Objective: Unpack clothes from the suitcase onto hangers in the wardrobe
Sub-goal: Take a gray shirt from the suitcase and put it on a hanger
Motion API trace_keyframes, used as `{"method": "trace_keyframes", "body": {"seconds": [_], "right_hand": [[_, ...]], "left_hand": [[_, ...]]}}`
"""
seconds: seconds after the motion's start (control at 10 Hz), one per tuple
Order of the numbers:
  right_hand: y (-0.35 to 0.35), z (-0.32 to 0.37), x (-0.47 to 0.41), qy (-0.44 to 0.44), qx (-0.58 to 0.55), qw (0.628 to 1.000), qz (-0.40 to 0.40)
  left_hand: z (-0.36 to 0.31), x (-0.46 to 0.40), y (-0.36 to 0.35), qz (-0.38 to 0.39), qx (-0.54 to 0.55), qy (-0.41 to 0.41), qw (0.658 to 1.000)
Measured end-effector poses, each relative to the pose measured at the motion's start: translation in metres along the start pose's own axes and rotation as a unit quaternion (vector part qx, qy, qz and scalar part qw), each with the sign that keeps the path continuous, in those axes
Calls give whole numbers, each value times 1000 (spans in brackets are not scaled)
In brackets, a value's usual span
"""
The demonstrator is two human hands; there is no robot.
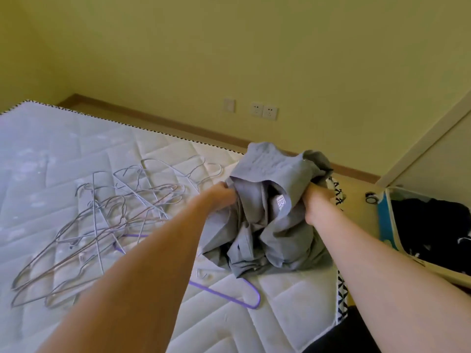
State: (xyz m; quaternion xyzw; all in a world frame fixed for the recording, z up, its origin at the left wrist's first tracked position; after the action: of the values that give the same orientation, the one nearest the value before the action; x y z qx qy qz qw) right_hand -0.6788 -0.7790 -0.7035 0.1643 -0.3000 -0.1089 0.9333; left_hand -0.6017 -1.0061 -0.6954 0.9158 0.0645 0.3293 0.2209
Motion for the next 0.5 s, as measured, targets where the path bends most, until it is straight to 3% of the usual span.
{"method": "trace_keyframes", "body": {"seconds": [0.1, 0.2, 0.3, 0.4, 0.5], "right_hand": [[3, 21, 50, 58, 107, 990, -73], [-6, 19, 65, 270, 337, 885, -176], [-27, 6, 65, 439, 533, 710, -136], [-50, -4, 68, 413, 635, 652, -18], [-62, -16, 66, 366, 686, 628, 38]], "left_hand": [[34, -11, 1, -36, -207, 73, 975], [59, -10, -8, -9, -230, 62, 971], [76, -10, -7, -8, -218, 13, 976], [89, -8, 4, -90, -195, 7, 977], [105, -10, 12, -107, -277, 38, 954]]}}
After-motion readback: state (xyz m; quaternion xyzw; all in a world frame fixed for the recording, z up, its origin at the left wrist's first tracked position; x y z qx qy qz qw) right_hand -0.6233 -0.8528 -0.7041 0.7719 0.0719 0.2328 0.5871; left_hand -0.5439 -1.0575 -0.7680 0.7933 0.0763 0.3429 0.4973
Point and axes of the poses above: each hand's wrist, its own x-axis away from the middle knuckle, its own y-axis out of the back of the hand, z = x × y, the point moved 2 cm from there along -x, towards the middle knuckle, and after that the axes turned 12 degrees about x, right-handed, at the moved point
